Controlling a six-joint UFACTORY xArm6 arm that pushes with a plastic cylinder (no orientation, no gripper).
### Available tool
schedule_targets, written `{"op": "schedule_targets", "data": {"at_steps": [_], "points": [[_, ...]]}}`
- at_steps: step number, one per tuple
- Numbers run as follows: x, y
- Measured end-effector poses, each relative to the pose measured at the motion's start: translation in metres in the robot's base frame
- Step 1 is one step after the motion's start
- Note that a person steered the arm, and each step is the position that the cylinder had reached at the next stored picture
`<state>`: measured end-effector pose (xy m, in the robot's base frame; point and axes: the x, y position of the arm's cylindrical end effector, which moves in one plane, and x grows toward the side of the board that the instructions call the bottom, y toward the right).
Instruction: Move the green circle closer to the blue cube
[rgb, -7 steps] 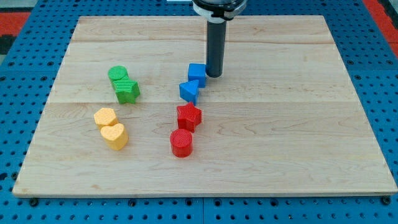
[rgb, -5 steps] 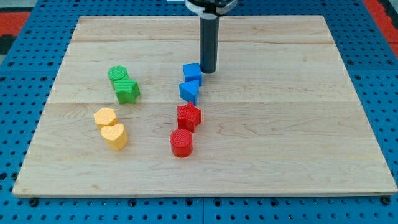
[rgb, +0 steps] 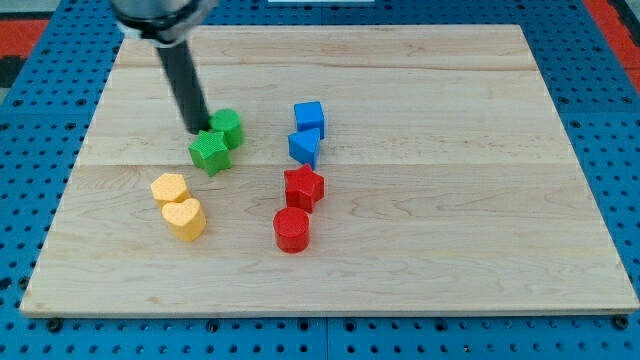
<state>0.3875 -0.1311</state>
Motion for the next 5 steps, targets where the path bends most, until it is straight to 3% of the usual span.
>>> {"op": "schedule_targets", "data": {"at_steps": [1,3,5], "points": [[-0.006,-0.001],[0.047,0.027],[-0.009,0.062]]}}
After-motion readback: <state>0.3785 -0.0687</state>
